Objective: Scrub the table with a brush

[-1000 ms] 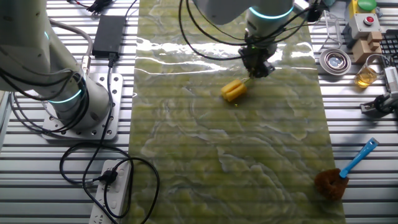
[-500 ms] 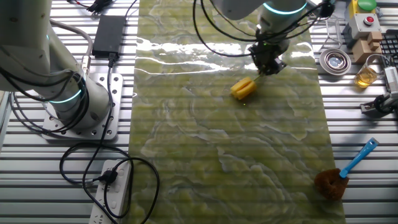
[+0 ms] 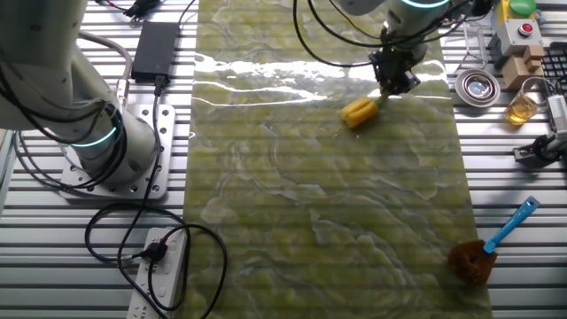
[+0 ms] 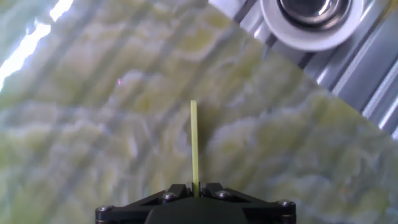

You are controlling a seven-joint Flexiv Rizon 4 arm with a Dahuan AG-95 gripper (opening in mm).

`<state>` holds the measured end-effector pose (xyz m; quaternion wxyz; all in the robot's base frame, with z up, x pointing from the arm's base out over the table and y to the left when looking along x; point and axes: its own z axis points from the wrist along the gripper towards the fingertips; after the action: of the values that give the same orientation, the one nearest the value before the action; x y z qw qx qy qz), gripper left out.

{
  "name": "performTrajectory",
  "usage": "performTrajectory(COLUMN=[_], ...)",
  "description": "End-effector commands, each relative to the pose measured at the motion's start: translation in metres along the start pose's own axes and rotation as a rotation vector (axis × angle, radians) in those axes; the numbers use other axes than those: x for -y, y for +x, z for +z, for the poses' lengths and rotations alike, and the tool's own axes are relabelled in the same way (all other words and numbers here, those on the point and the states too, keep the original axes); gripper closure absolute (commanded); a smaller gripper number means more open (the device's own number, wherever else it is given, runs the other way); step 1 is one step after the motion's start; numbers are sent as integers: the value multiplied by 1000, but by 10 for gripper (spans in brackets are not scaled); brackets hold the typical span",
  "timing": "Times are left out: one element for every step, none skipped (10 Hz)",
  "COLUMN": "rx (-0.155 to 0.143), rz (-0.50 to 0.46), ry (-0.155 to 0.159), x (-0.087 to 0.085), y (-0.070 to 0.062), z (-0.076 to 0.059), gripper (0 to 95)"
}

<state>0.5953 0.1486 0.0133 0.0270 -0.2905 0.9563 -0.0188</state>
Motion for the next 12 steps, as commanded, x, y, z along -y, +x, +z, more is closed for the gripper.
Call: performTrajectory(rx=[-15, -20, -16, -12, -1, 4, 7, 5, 5, 7, 7, -1], rz=[41, 44, 52, 59, 71, 71, 67, 69, 70, 65, 55, 23], ry=[-3, -6, -12, -16, -21, -20, -21, -21, -20, -20, -19, -18], x=[-7, -8, -11, -13, -20, -23, -26, -32, -38, -42, -43, -41], y=[-9, -7, -3, 1, 12, 20, 30, 46, 59, 69, 75, 82], z=[-3, -10, -11, -10, -7, -5, -5, -6, -7, -7, -6, -9], gripper=[950, 950, 950, 950, 950, 950, 950, 950, 950, 950, 950, 950])
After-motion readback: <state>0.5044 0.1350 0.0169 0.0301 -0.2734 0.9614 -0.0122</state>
